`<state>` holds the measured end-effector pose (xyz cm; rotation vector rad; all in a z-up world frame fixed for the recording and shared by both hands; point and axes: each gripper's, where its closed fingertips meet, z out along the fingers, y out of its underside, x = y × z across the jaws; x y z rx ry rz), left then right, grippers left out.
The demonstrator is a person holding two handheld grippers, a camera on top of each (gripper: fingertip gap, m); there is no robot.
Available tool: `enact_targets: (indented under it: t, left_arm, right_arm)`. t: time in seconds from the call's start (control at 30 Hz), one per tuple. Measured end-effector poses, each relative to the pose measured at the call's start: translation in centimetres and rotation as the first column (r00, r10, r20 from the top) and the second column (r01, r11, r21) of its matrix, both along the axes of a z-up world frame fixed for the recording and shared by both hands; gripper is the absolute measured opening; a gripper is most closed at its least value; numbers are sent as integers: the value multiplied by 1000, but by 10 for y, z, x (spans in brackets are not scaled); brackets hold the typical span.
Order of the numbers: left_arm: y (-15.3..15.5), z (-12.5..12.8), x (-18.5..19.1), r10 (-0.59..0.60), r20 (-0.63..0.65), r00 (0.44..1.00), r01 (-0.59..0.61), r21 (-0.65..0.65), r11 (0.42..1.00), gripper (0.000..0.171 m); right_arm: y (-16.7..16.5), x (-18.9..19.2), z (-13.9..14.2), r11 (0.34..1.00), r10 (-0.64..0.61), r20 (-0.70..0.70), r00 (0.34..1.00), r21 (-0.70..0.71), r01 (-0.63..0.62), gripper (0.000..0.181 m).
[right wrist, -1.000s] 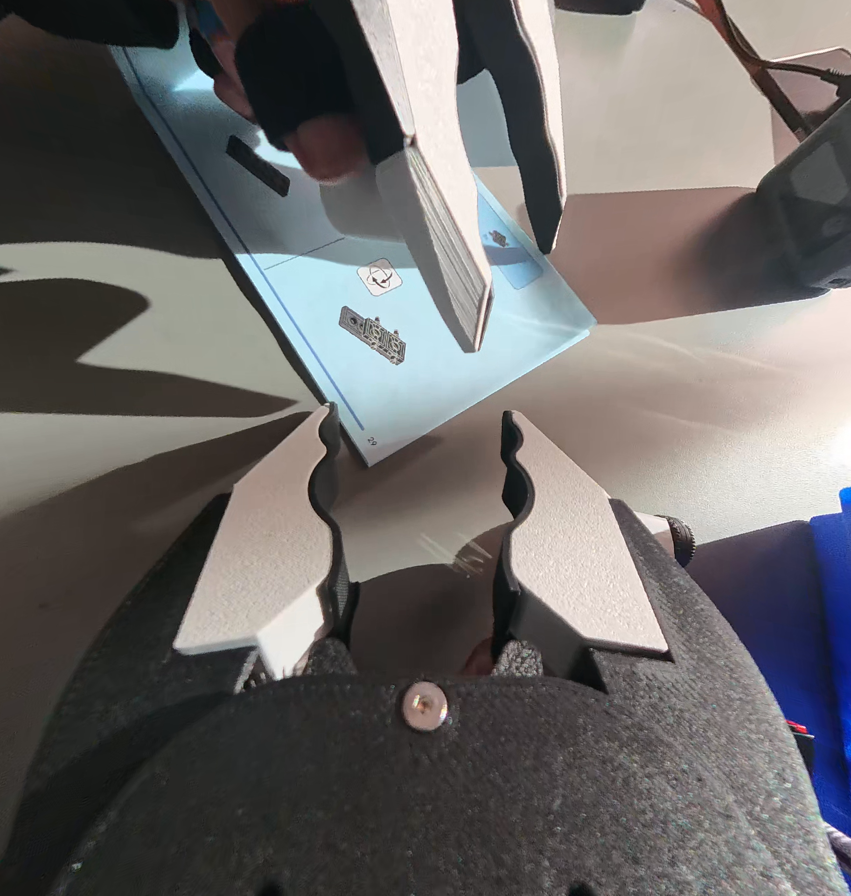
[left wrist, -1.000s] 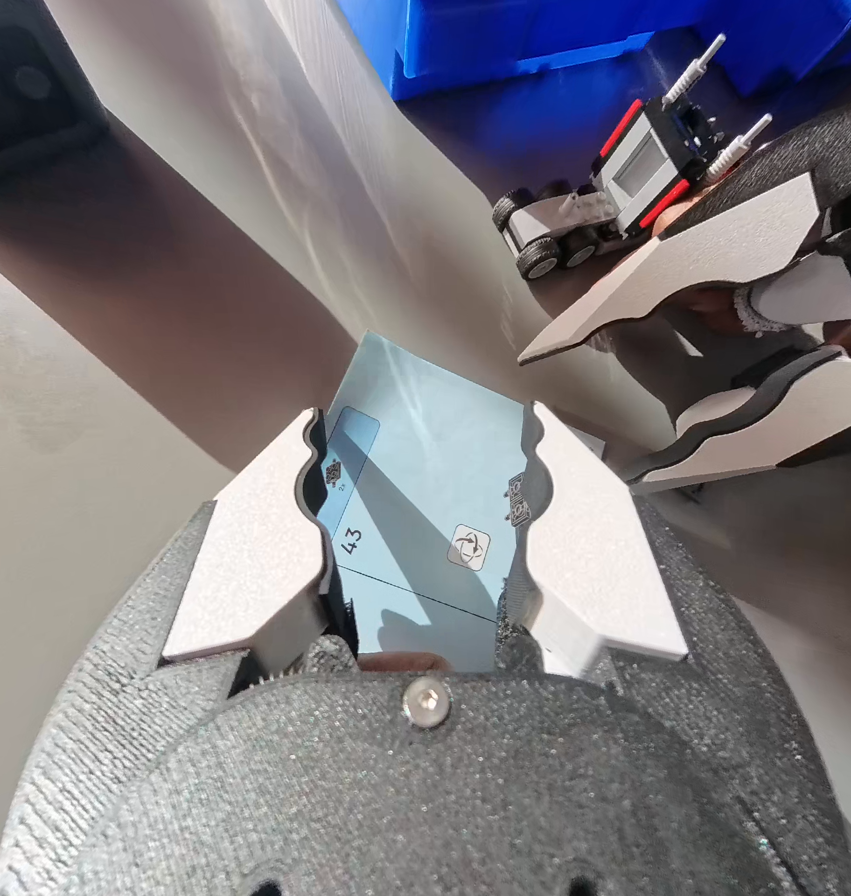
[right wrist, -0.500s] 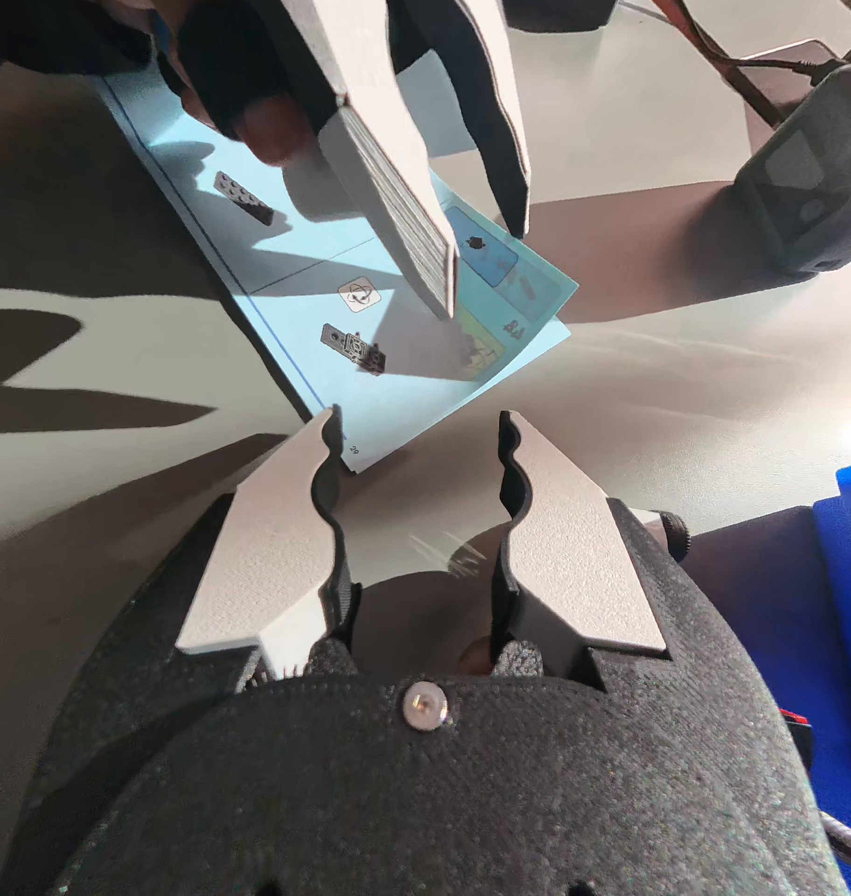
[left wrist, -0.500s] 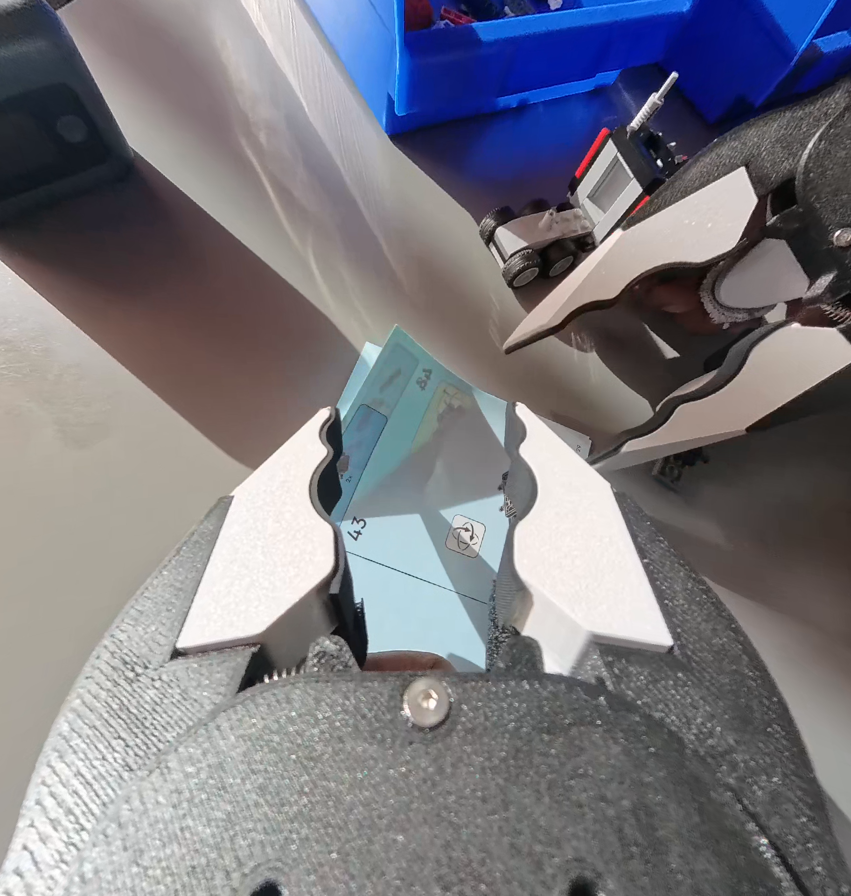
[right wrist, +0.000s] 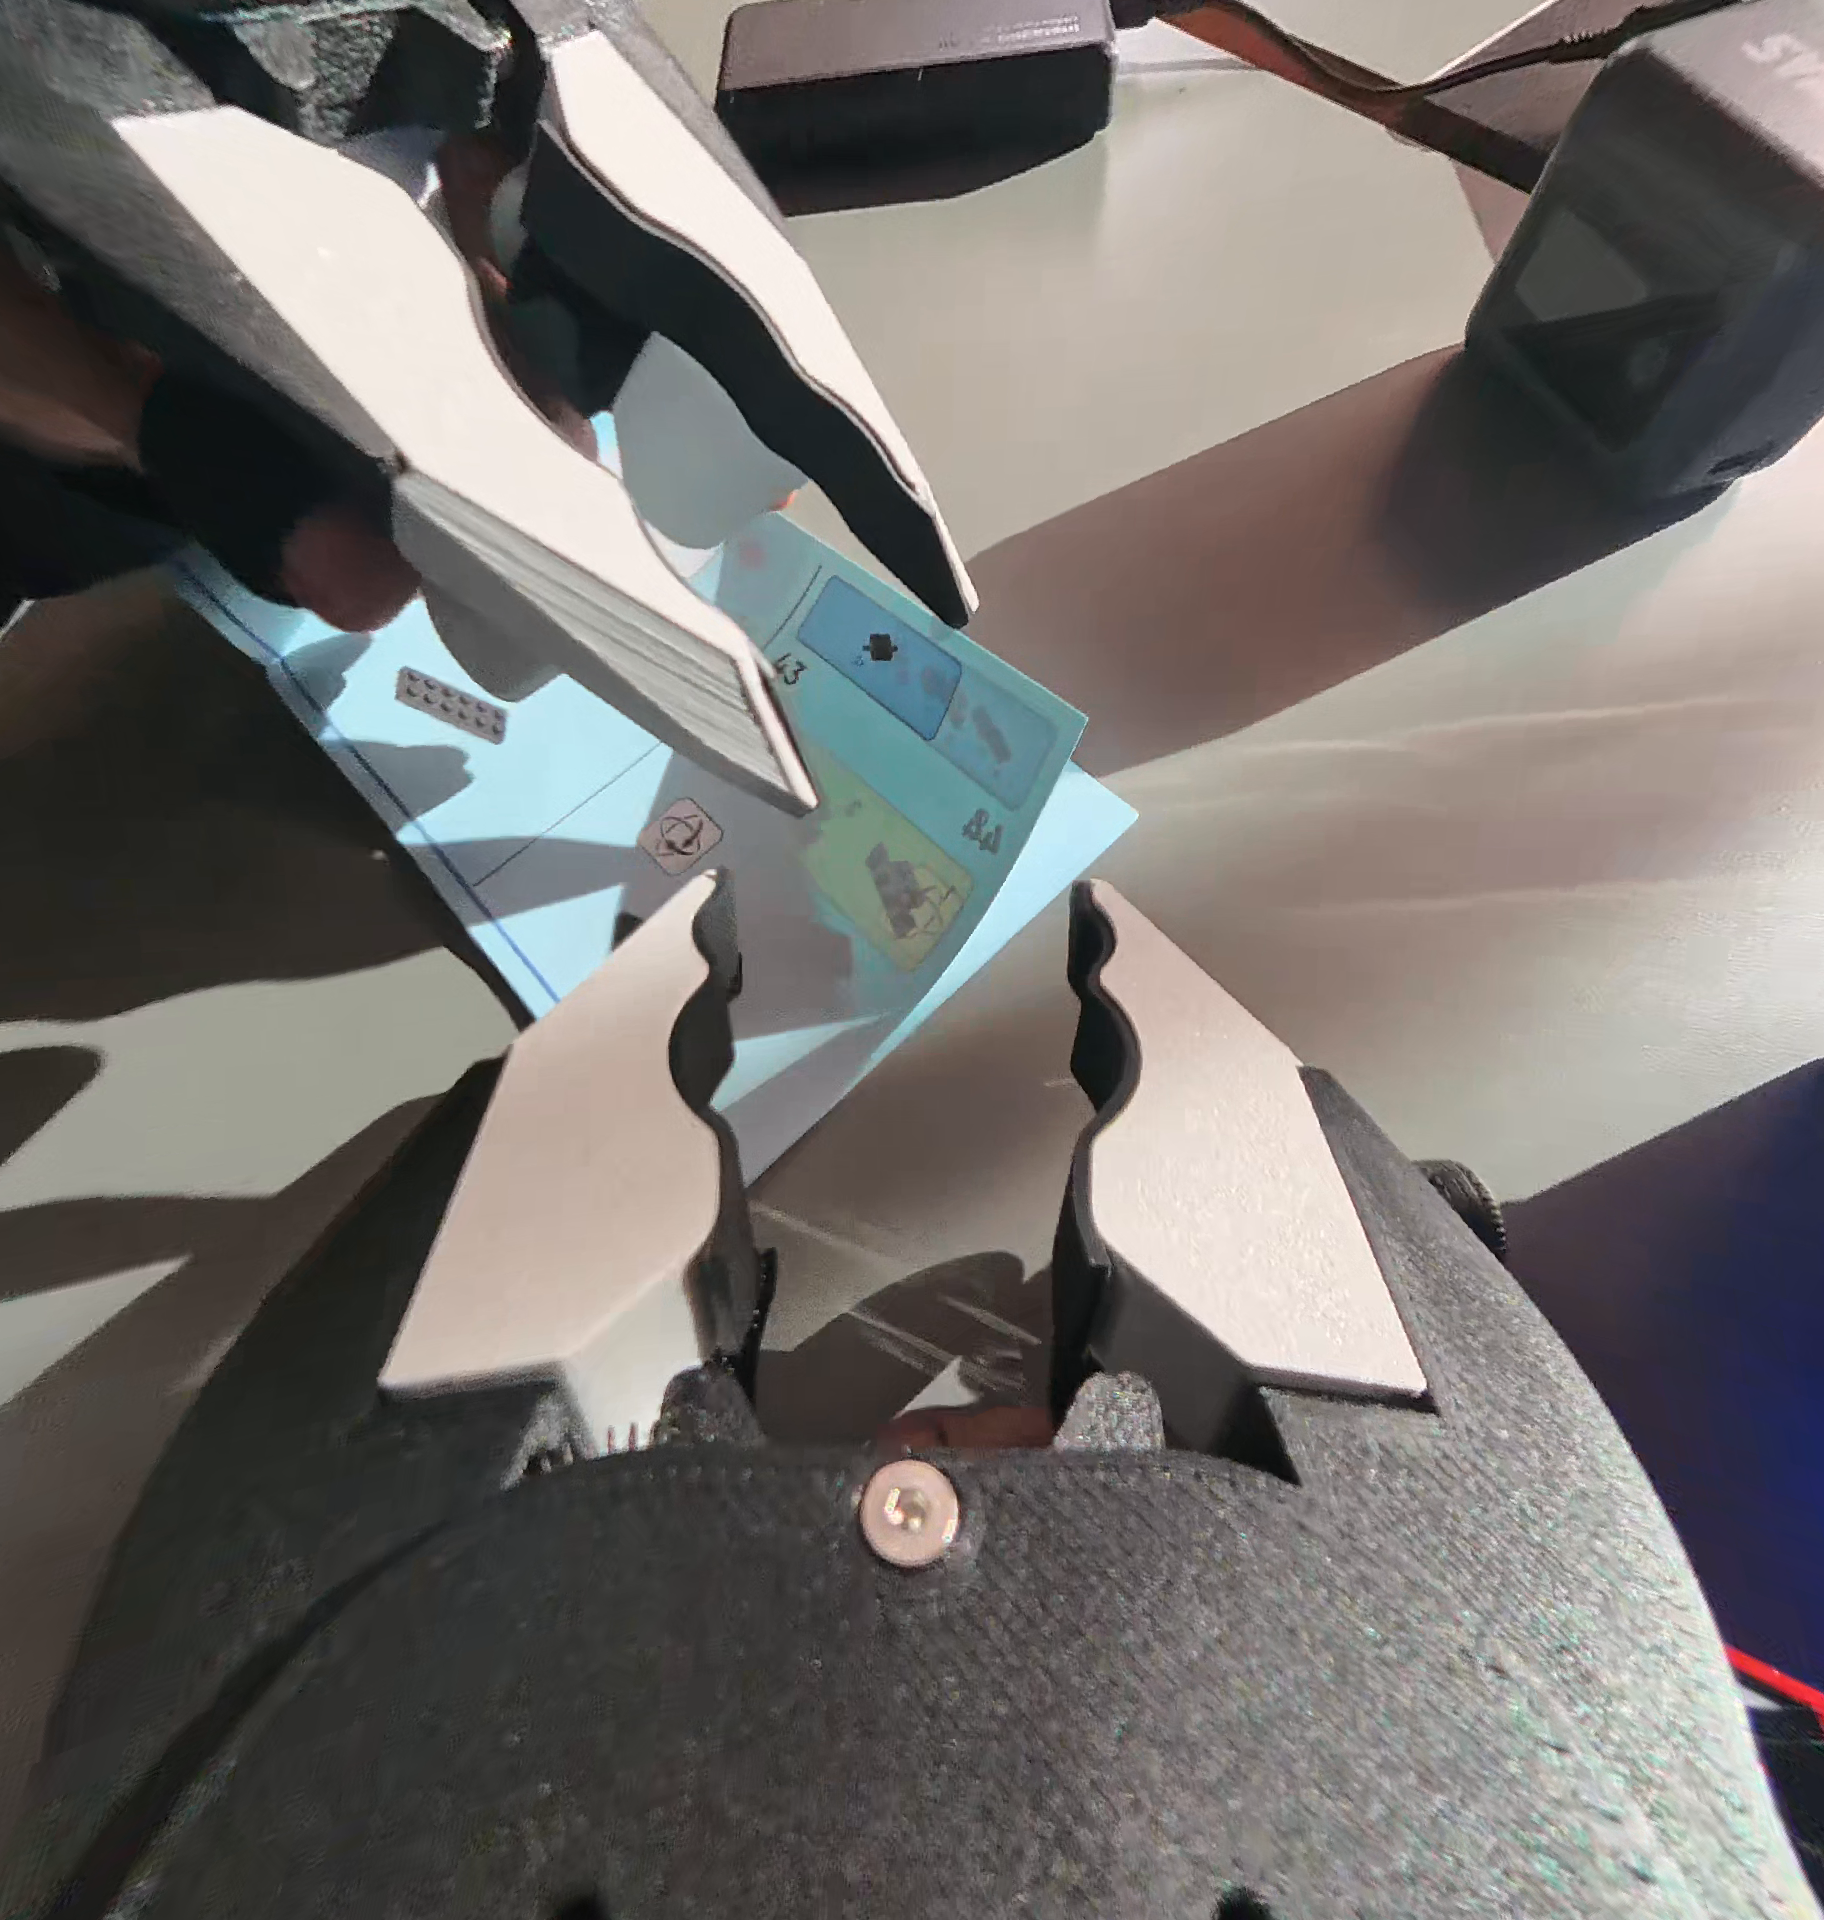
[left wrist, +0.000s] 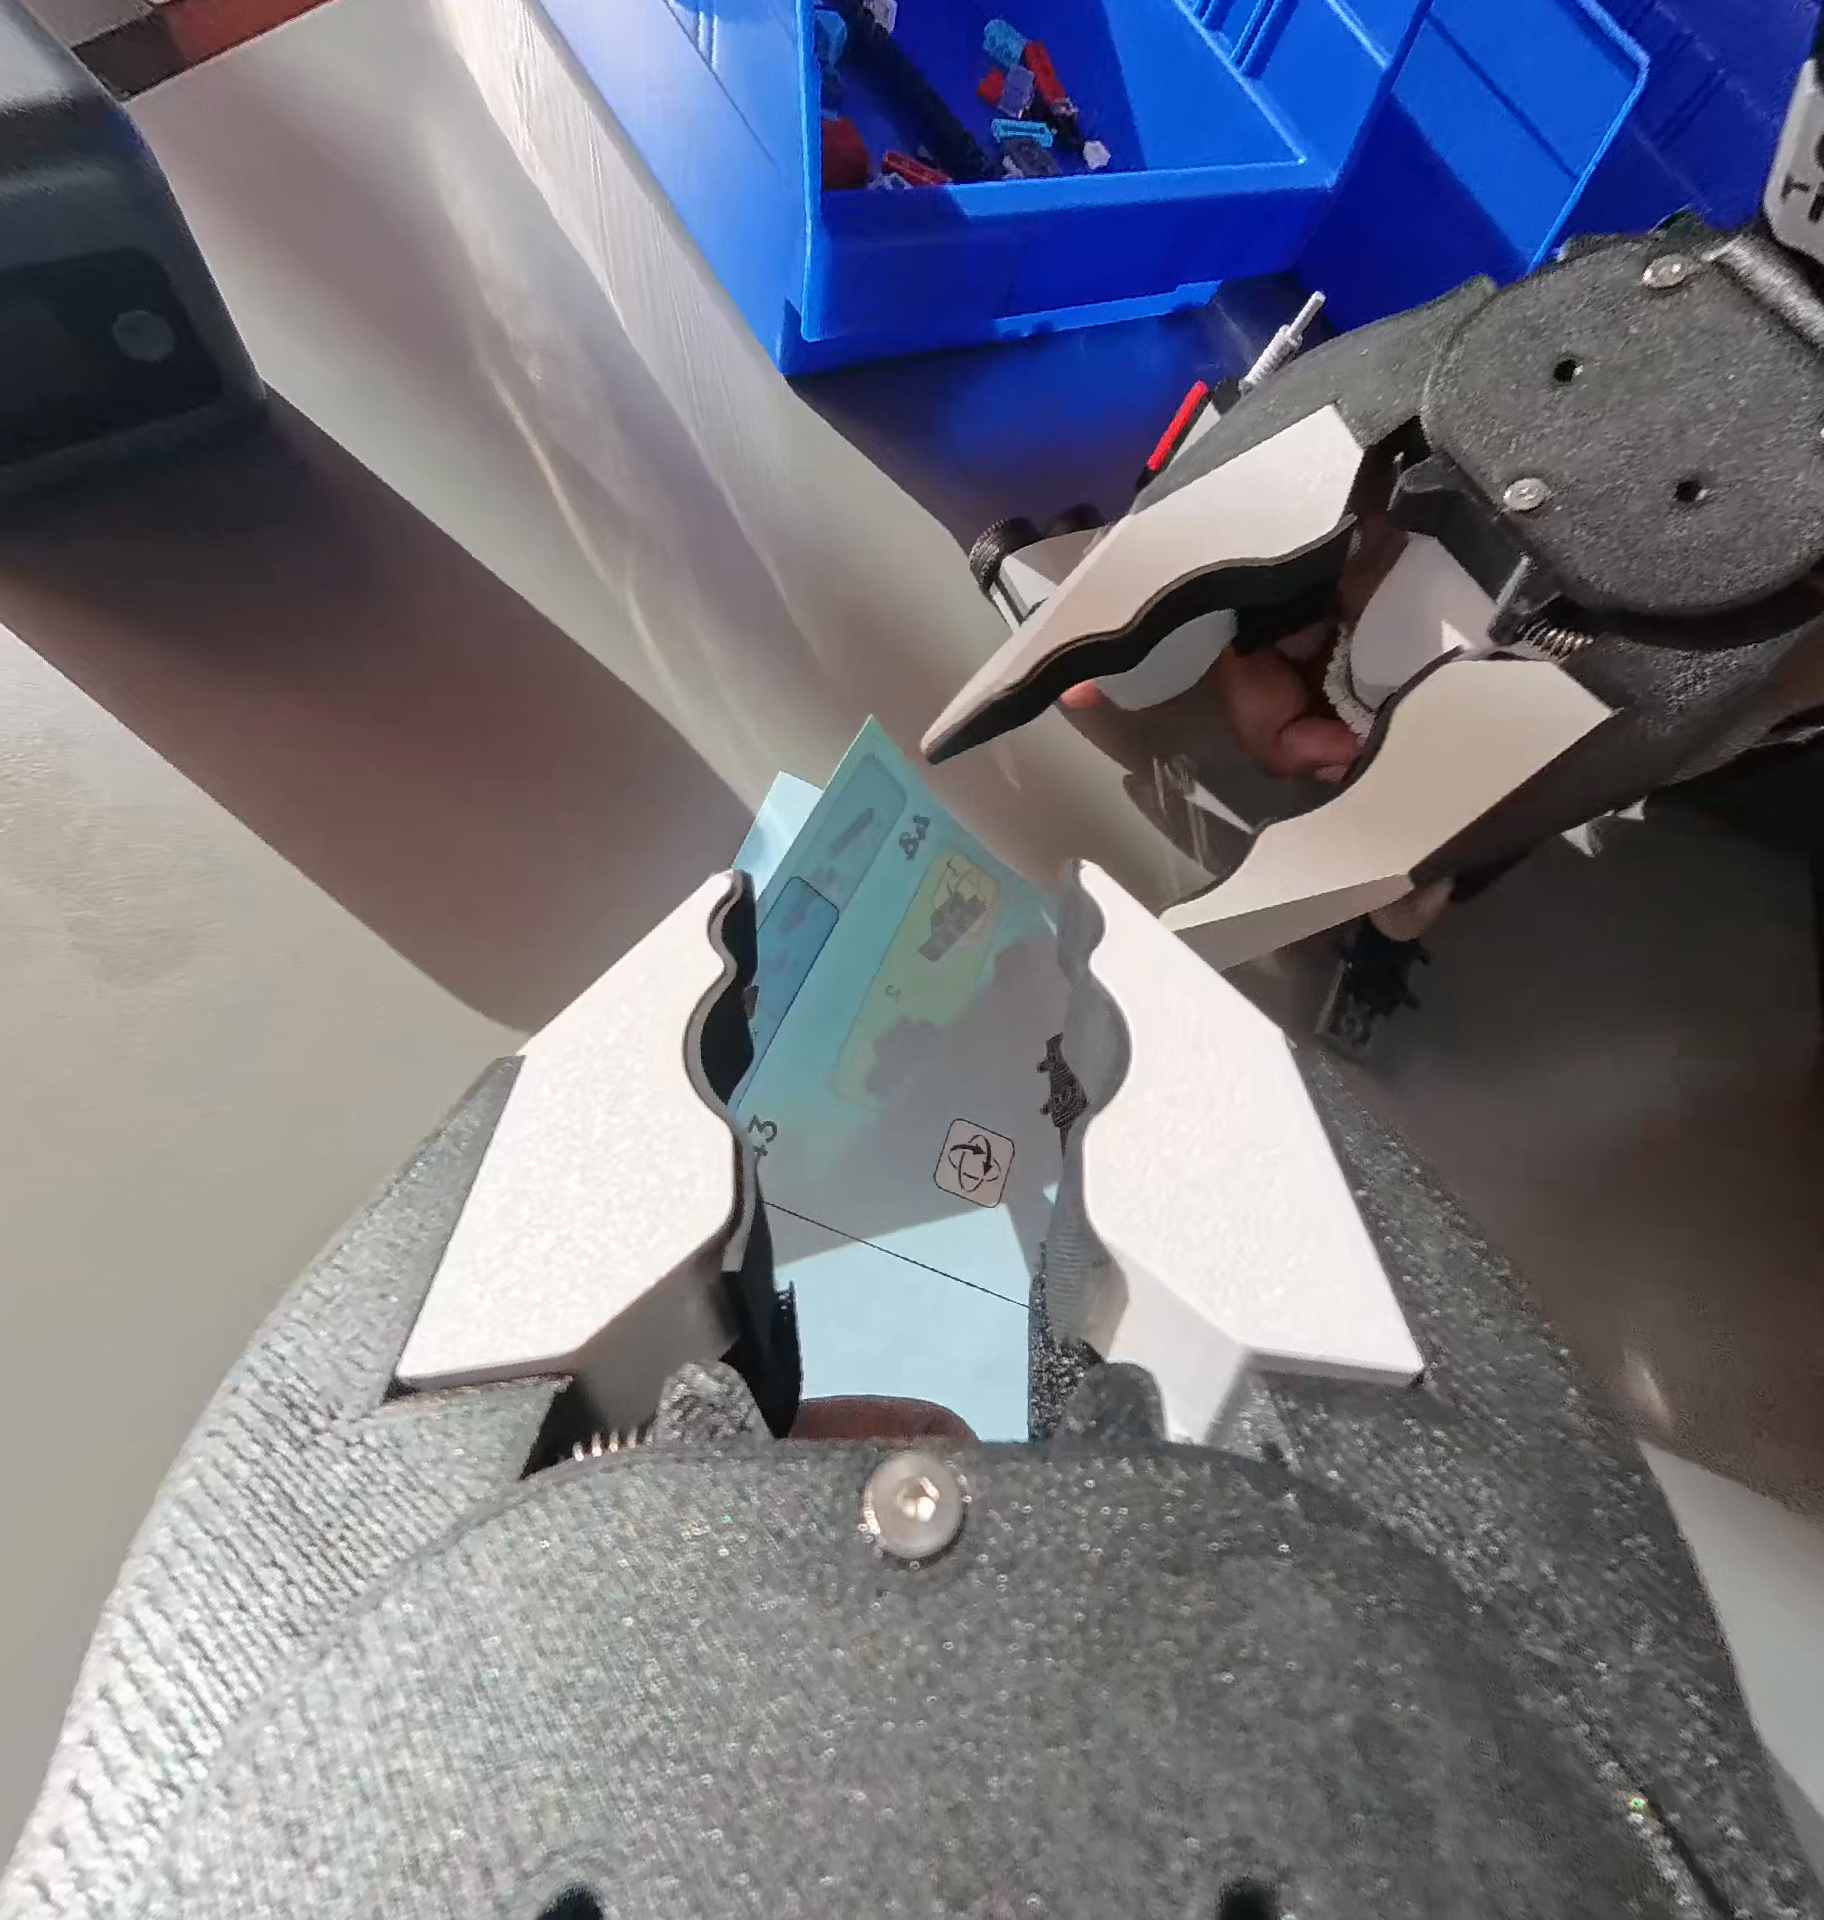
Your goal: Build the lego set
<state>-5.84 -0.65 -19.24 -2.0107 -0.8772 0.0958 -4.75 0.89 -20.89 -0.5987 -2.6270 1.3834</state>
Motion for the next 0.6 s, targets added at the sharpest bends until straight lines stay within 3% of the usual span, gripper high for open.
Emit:
enact_targets:
  t: [0.37, 0.6]
  left_arm:
    - [-5, 11, 2, 13, -23, 1000, -12, 36, 999, 60]
    - [-19, 10, -11, 145, -9, 989, -145, 44, 989, 63]
  right_arm:
    - [-17, 12, 2, 997, 70, -6, 998, -12, -70, 64]
    - [-15, 23, 5, 990, 129, 83, 988, -70, -124, 62]
